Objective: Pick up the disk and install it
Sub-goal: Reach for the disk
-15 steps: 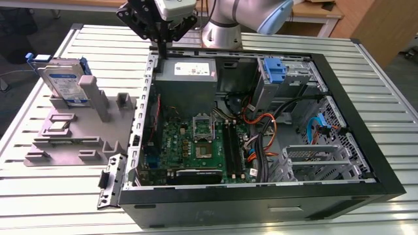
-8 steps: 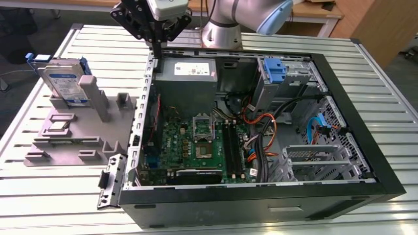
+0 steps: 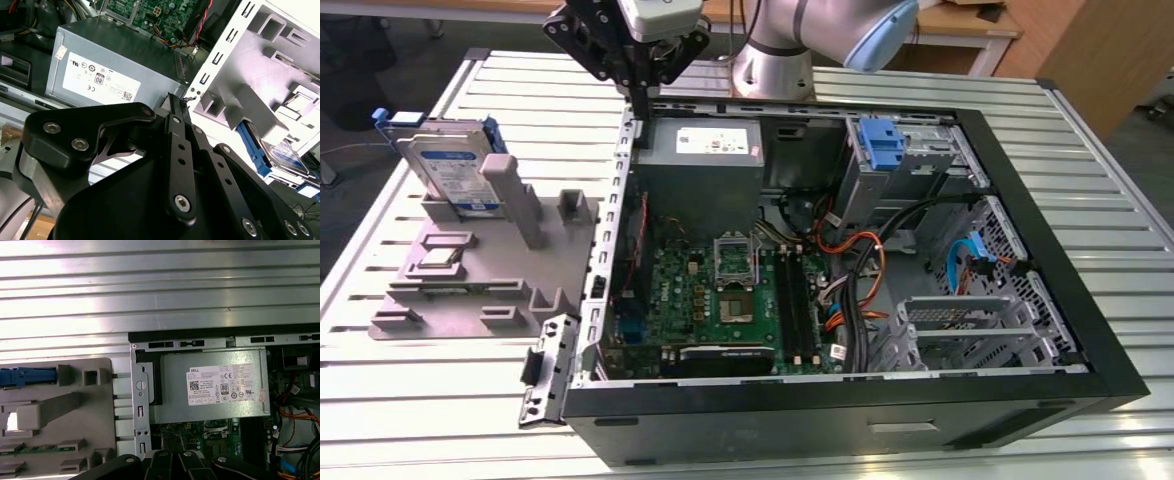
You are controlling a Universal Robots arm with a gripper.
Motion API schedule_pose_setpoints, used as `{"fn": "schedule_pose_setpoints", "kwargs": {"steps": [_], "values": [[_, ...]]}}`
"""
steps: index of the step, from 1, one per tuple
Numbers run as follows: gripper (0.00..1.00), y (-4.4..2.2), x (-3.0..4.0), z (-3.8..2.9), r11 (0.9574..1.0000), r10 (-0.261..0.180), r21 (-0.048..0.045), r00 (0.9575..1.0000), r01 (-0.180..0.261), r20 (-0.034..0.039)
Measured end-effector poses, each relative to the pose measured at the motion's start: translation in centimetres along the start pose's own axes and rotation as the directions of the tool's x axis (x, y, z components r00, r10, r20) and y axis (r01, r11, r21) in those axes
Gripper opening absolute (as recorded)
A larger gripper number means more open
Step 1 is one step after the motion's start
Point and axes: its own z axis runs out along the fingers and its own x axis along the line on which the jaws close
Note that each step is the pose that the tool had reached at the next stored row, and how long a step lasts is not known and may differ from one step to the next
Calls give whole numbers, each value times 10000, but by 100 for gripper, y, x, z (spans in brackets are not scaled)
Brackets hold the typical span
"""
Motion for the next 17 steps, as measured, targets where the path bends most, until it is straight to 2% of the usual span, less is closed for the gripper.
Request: {"fn": "schedule_pose_setpoints", "kwargs": {"steps": [4, 8, 13, 17], "values": [[10, -2, 18, 0, 10000, 0, 0, 10000, 0, -1], [10, -5, 68, 0, 10000, 0, 1, 10000, 0, 0], [10, -14, 183, 4, 10000, 0, 1, 10000, 0, -1], [10, -23, 301, 8, 10000, -1, 0, 10000, 1, 1]]}}
